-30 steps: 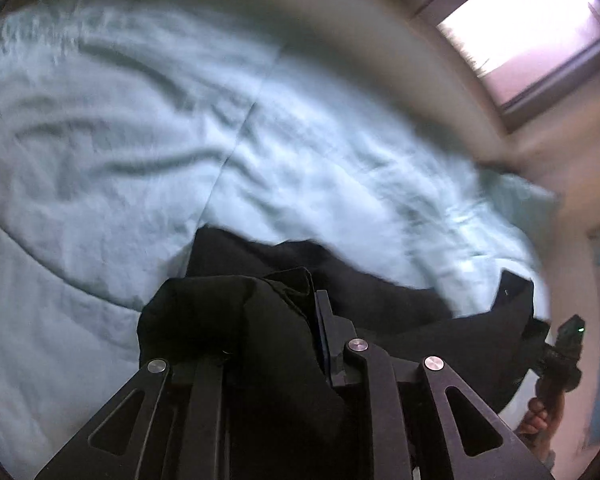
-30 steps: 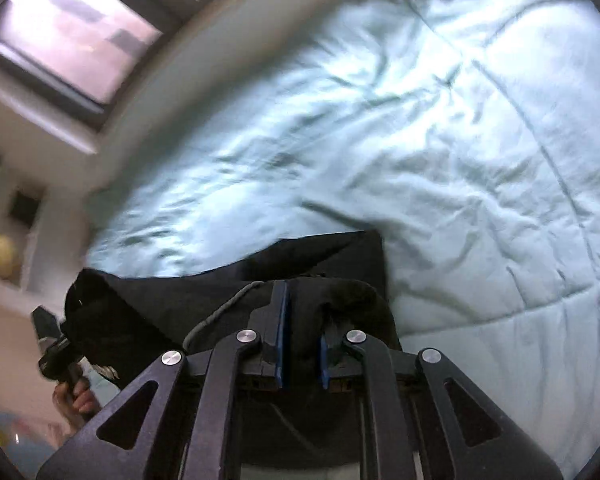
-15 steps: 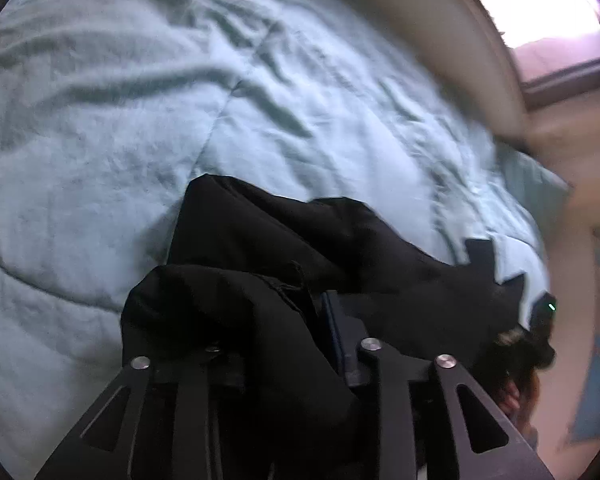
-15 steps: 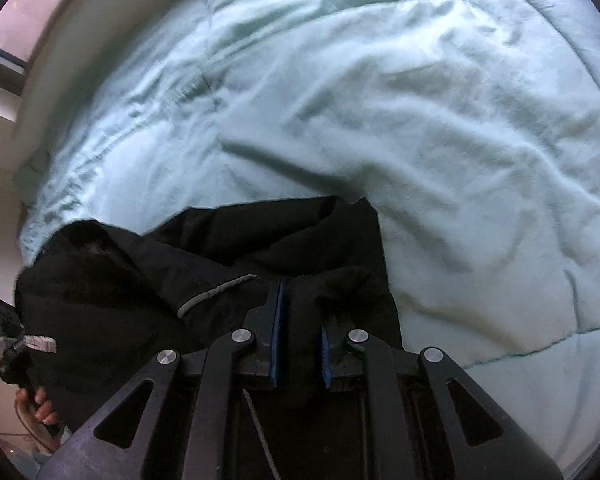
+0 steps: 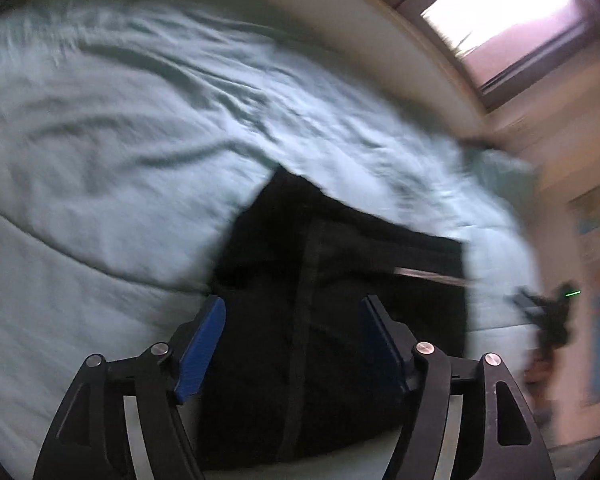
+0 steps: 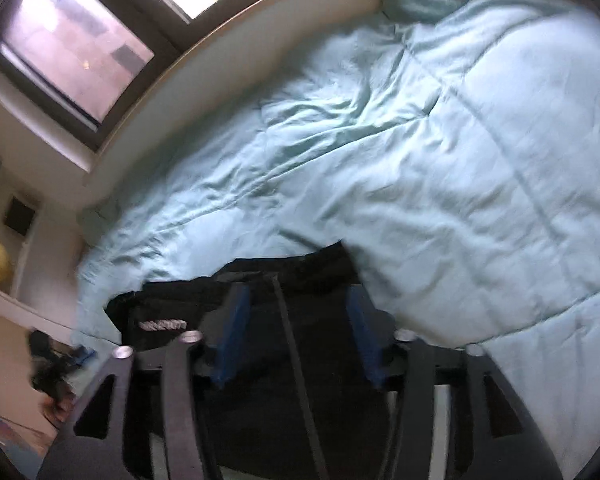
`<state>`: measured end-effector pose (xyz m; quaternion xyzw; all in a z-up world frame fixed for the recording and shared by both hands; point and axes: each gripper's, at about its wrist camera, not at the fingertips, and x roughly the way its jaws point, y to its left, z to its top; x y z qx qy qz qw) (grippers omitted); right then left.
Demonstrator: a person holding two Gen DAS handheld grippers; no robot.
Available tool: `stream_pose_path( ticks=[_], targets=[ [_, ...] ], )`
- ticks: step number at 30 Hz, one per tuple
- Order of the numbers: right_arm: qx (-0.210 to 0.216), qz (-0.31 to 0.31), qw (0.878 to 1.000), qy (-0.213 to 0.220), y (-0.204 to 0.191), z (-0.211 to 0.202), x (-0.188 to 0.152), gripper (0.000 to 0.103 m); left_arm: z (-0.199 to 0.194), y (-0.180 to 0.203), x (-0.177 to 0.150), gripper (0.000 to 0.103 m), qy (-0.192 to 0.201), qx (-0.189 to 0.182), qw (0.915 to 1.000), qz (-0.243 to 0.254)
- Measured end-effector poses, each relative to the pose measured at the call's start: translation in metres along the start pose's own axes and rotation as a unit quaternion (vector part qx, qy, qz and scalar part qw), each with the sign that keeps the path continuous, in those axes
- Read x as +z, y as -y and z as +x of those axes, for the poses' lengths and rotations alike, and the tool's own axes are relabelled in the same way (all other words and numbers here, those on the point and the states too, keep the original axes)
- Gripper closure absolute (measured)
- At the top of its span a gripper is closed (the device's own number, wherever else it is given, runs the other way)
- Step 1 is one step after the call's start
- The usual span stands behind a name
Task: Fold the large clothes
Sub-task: 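Lift the held hem and fold it over toward the collar with both grippers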
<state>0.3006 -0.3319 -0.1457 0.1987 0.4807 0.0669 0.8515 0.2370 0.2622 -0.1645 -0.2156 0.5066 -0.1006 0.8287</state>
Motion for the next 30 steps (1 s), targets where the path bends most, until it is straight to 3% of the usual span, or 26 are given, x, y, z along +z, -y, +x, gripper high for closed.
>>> stream_pose_path(
  ticks=[3, 6, 9, 14, 15, 16, 17, 19, 23, 27, 30],
  targets=[
    [-0.004, -0.030, 0.999, -0.039, 0.000, 0.040, -0.002, 0.034, 0.033, -0.001, 0.014, 0.031, -0.007, 0.049, 0.9987, 0.016],
    [-0.028, -0.072, 0.995, -0.057, 0.001, 0.072, -0.003, 0.034, 0.063, -0.007, 0.033, 0.031, -0.010, 0.066, 0.9974, 0.026],
    [-0.018, -0.085, 0.994, -0.073, 0.011, 0.100, 0.002, 0.034, 0.077, -0.013, 0.045, 0.031, -0.015, 0.025, 0.9993, 0.023],
    [-0.014, -0.092, 0.990, -0.102, 0.018, 0.148, 0.018, 0.034, 0.111, -0.020, 0.056, 0.031, -0.067, -0.006, 0.9977, 0.010],
    [-0.011, -0.084, 0.990, -0.111, 0.021, 0.159, 0.020, 0.036, 0.118, -0.021, 0.057, 0.031, -0.072, -0.018, 0.9972, 0.005],
    [-0.006, -0.080, 0.990, -0.116, 0.022, 0.167, 0.021, 0.045, 0.124, -0.021, 0.057, 0.031, -0.073, -0.029, 0.9969, -0.003],
    [-0.009, -0.090, 0.989, -0.113, 0.018, 0.169, 0.020, 0.069, 0.127, -0.022, 0.057, 0.032, -0.060, -0.030, 0.9977, -0.010],
    [-0.062, -0.138, 0.985, -0.082, 0.003, 0.161, 0.012, 0.076, 0.123, -0.016, 0.054, 0.063, -0.036, -0.017, 0.9992, -0.002],
    [-0.134, -0.180, 0.974, -0.009, -0.018, 0.118, 0.004, 0.085, 0.091, -0.007, 0.040, 0.087, 0.022, -0.002, 0.9997, 0.003],
    [-0.148, -0.197, 0.968, 0.049, -0.042, 0.075, 0.024, 0.086, 0.047, 0.011, 0.049, 0.089, 0.082, -0.022, 0.9964, 0.004],
    [-0.154, -0.207, 0.964, 0.073, -0.057, 0.070, 0.044, 0.086, 0.036, 0.025, 0.071, 0.088, 0.108, -0.008, 0.9940, 0.011]
  ],
)
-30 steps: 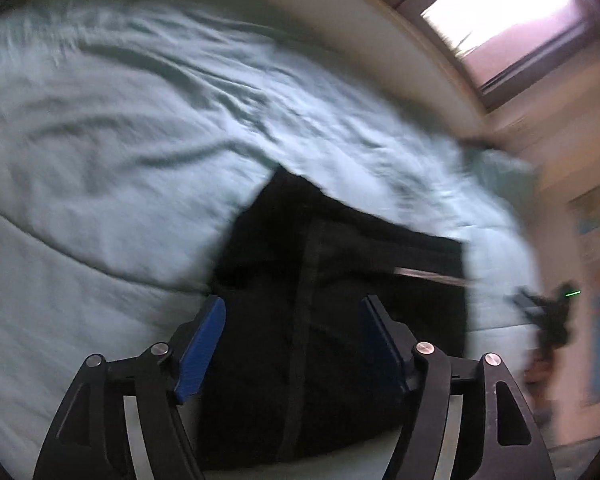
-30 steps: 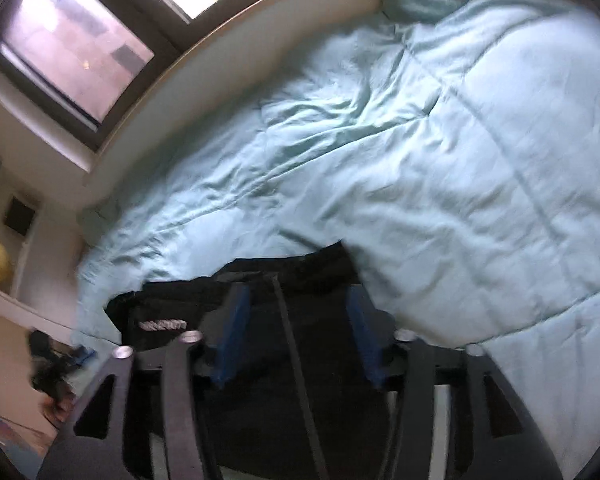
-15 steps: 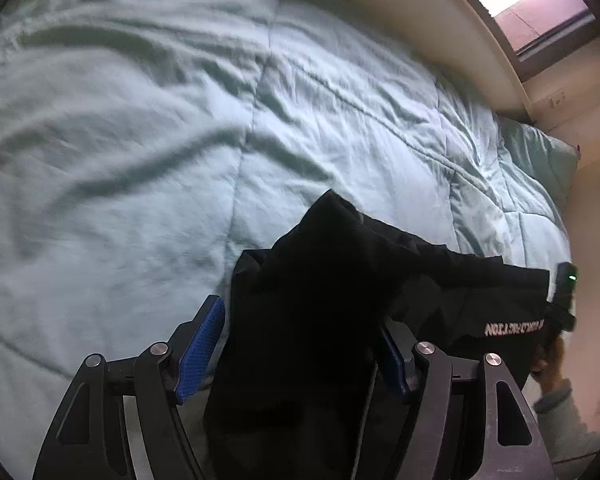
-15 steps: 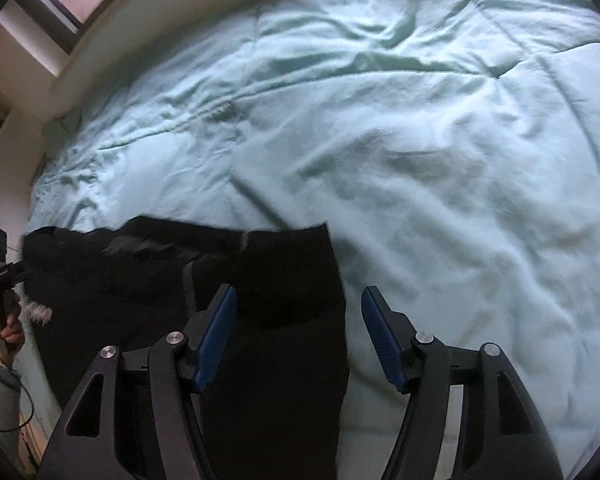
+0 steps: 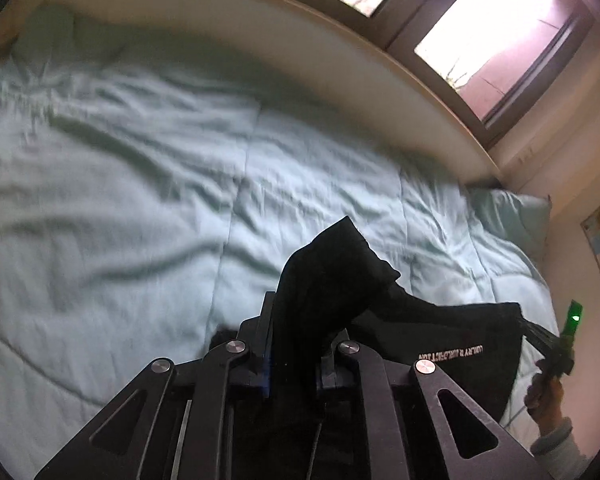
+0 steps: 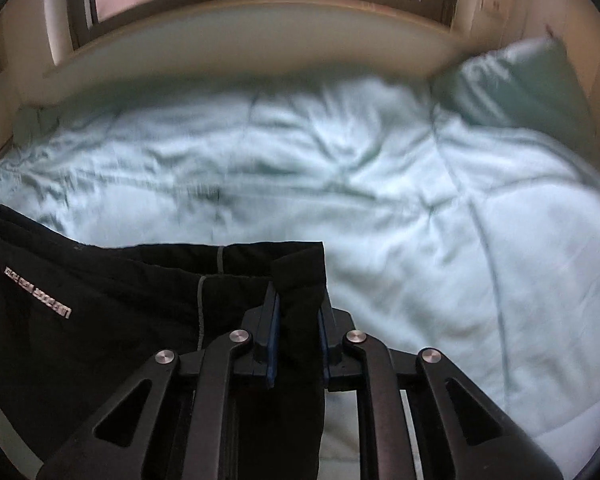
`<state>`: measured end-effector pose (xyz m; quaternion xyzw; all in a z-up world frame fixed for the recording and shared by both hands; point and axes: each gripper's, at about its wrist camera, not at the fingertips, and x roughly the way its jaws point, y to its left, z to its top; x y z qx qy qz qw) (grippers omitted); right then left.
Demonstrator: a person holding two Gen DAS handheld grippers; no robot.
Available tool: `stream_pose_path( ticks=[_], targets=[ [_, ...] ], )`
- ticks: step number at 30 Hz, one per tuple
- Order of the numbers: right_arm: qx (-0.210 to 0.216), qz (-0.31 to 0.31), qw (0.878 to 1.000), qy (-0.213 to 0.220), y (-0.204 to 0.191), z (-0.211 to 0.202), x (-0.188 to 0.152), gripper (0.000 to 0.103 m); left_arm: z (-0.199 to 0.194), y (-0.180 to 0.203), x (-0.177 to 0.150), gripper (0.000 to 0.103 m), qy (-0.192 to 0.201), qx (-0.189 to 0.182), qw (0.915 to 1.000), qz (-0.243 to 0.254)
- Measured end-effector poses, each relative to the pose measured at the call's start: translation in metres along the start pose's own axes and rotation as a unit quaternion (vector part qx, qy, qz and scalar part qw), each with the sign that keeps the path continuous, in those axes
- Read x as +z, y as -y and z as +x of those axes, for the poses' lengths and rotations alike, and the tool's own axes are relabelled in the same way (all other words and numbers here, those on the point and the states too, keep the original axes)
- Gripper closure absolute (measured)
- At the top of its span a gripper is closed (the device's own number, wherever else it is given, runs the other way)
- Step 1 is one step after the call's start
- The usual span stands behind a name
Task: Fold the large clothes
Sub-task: 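Lift the held hem and fold it over toward the collar with both grippers, then release the hem and smooth the folded jacket flat with both grippers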
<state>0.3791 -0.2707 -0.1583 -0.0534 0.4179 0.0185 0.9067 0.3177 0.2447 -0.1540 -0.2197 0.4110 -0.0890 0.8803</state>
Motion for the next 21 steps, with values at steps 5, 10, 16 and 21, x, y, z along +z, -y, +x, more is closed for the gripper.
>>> stream_pose_path(
  ticks=[5, 10, 16, 21],
  targets=[
    [-0.016, 0.026, 0.997, -0.073, -0.001, 0.083, 0.005, 0.086, 0.081, -0.030, 0.000, 0.081, -0.079, 0.067, 0.9934, -0.048],
    [0.006, 0.045, 0.983, -0.178, -0.003, 0.156, -0.036, 0.083, 0.136, -0.075, -0.025, 0.047, -0.144, 0.062, 0.9800, -0.122],
    [0.030, 0.089, 0.981, -0.168, 0.021, 0.134, -0.025, 0.056, 0.112, -0.104, -0.015, 0.046, -0.138, -0.027, 0.9747, -0.173],
    [0.081, 0.115, 0.984, -0.109, 0.037, 0.058, -0.019, 0.055, 0.064, -0.110, -0.003, 0.046, -0.125, -0.047, 0.9778, -0.162]
  ],
)
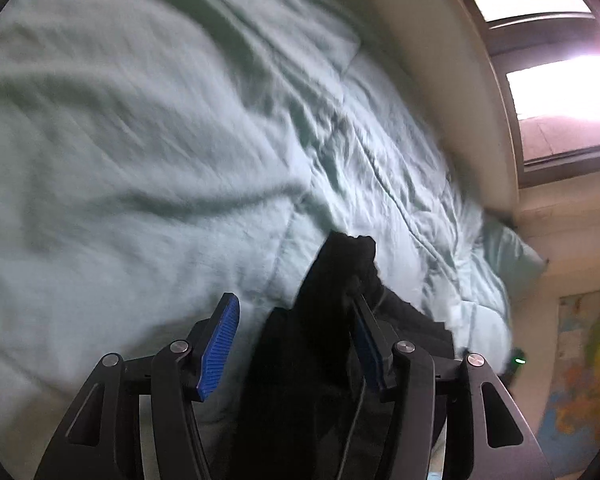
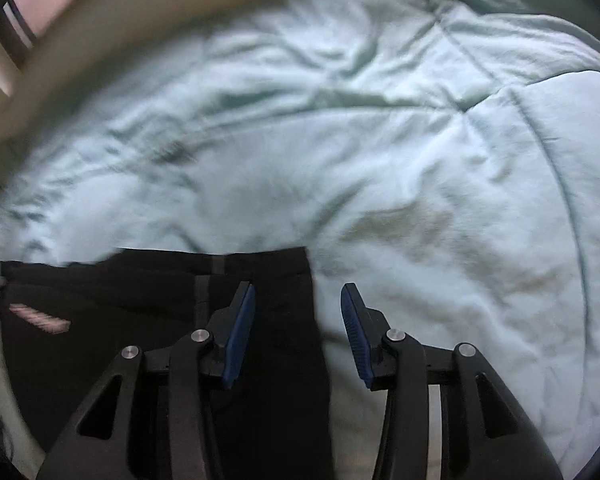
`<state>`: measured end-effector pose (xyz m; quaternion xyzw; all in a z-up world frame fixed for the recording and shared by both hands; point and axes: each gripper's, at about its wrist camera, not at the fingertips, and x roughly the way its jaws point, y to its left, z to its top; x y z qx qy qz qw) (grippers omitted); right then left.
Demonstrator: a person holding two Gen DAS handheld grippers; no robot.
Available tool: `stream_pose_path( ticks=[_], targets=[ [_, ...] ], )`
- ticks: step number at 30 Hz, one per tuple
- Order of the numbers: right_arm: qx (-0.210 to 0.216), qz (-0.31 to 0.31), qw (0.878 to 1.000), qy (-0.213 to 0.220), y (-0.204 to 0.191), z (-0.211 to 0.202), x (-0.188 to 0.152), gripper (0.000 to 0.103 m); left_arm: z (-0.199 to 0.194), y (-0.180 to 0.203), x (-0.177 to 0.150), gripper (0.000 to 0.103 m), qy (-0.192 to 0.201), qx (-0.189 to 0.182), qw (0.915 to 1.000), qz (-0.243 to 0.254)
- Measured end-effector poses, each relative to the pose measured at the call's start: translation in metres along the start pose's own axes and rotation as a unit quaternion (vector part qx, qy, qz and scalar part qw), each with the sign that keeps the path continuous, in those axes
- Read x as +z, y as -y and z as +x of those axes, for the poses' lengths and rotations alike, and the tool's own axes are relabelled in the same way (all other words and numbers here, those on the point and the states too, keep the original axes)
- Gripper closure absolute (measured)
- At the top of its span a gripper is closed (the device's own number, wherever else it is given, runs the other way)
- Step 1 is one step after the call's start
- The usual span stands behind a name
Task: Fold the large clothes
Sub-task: 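Release the hem and smooth the folded jacket flat with both grippers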
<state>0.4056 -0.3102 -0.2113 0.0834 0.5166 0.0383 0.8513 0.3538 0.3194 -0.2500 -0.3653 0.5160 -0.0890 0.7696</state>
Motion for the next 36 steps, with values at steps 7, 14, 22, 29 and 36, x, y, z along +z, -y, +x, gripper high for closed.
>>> stream_pose_path(
  ticks=[7, 14, 22, 29, 36],
  targets=[
    [0.069, -0.049, 0.996, 0.017, -0.073, -0.069, -0.056, 0.055, -0.038, 0.092, -0.081, 0.046, 0.030, 0.109, 0.9781, 0.175],
    [0.064, -0.083, 0.994, -0.029, -0.148, -0.041, -0.120, 0.055, 0.008, 0.176, -0.187, 0.045, 0.021, 0.141, 0.9500, 0.278],
    [-0.002, -0.100, 0.993, -0.068, -0.157, 0.023, -0.142, 0.054, 0.077, 0.155, -0.198, 0.038, 0.005, 0.183, 0.9554, 0.231],
    [0.030, -0.091, 0.994, -0.060, -0.161, 0.003, -0.125, 0.053, 0.060, 0.181, -0.196, 0.038, 0.009, 0.169, 0.9497, 0.263],
    [0.026, -0.067, 0.997, -0.042, -0.178, 0.026, -0.077, 0.054, 0.071, 0.191, -0.155, 0.037, 0.010, 0.167, 0.9611, 0.219]
  ],
)
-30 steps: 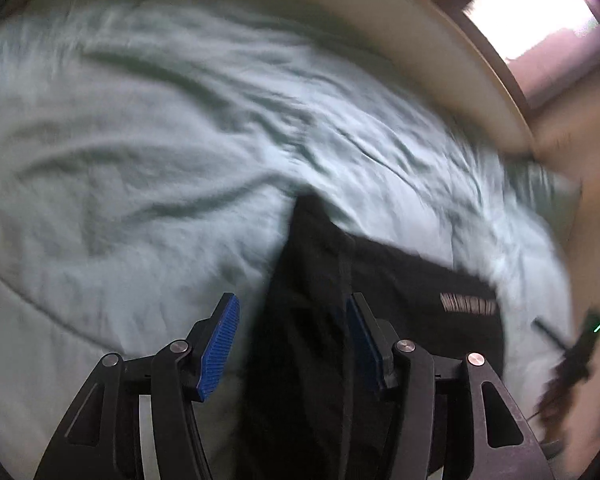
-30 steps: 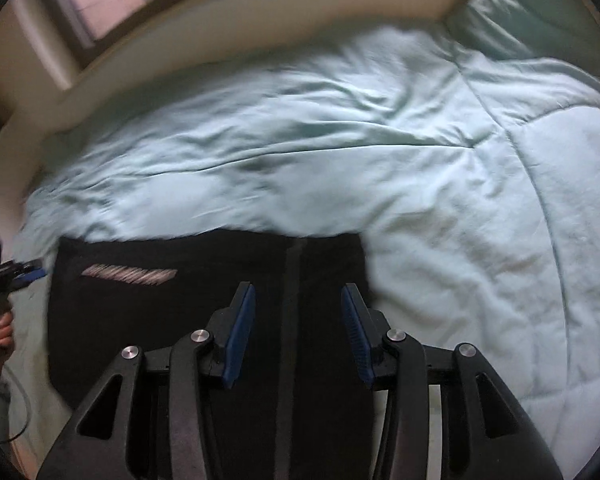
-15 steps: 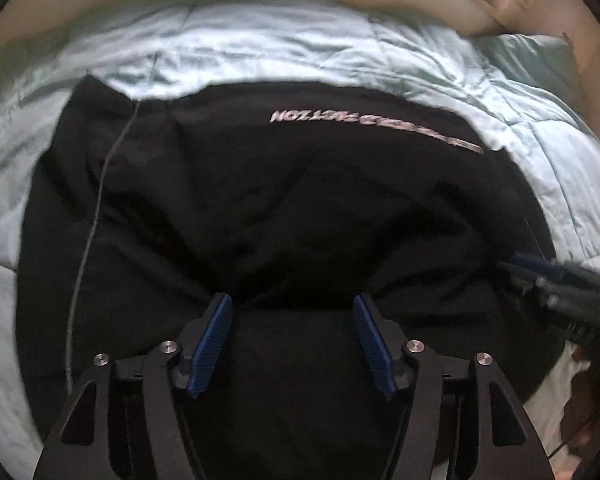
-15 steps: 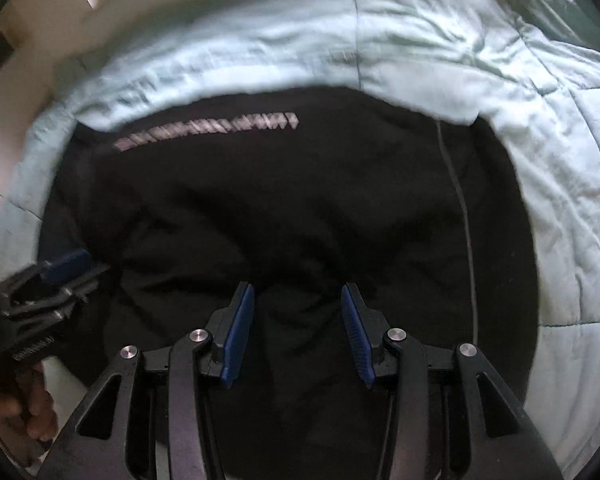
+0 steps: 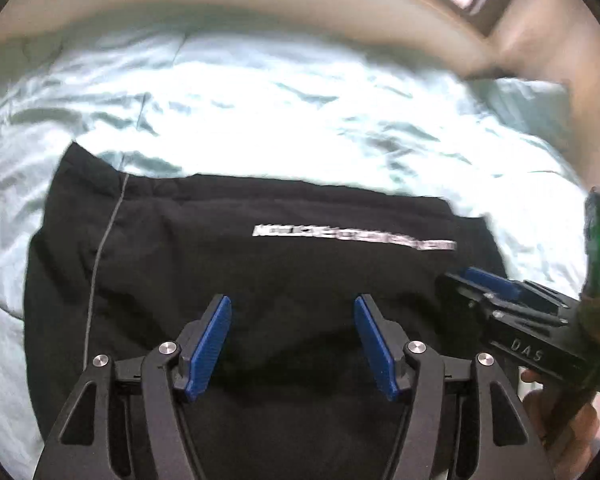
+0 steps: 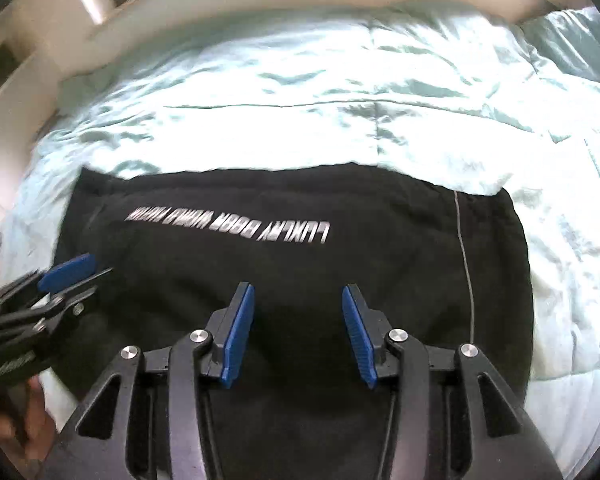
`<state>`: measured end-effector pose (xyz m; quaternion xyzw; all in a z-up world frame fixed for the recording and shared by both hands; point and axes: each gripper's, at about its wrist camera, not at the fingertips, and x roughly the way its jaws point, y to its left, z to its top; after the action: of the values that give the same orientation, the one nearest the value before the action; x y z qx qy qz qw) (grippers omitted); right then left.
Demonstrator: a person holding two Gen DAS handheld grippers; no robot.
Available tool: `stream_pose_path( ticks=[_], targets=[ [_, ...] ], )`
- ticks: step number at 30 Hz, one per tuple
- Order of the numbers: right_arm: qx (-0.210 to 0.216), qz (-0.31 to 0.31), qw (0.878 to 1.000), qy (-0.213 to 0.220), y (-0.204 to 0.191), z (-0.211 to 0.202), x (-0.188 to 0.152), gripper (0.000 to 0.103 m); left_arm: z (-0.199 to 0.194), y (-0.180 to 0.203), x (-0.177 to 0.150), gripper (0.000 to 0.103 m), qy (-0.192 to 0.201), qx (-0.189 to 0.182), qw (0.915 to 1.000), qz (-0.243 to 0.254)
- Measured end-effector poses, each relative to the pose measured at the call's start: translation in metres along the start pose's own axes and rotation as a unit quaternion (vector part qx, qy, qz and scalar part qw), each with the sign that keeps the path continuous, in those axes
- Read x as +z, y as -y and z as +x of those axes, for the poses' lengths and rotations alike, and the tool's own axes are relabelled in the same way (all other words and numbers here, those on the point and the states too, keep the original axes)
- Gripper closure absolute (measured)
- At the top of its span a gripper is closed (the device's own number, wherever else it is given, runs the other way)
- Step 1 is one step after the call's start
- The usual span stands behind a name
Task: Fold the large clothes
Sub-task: 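Release the hem and smooth the folded jacket flat with both grippers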
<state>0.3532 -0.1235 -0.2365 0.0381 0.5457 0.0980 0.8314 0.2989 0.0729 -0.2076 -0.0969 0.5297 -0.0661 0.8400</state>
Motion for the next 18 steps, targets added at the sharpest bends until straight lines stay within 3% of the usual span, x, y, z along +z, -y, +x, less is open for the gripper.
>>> stream_pose_path(
  ticks=[2, 8, 14, 18],
  targets=[
    [0.014, 0.026, 0.999, -0.038, 0.009, 0.029, 0.006, 0.053, 0.031, -0.011, 0.000, 0.038, -0.038, 0.011, 0.9991, -0.011],
    [-0.015, 0.006, 0.999, -0.047, 0.001, 0.049, 0.001, 0.053, 0.047, -0.005, -0.001, 0.036, -0.033, 0.025, 0.9991, 0.007],
    [-0.057, -0.028, 0.998, 0.020, -0.021, -0.011, -0.013, 0.053, -0.008, -0.006, -0.016, 0.036, 0.011, -0.013, 0.9996, 0.023],
    [-0.082, -0.039, 0.995, 0.052, -0.031, -0.053, -0.023, 0.053, -0.041, -0.008, -0.028, 0.036, 0.031, -0.007, 0.9989, 0.034]
  ],
)
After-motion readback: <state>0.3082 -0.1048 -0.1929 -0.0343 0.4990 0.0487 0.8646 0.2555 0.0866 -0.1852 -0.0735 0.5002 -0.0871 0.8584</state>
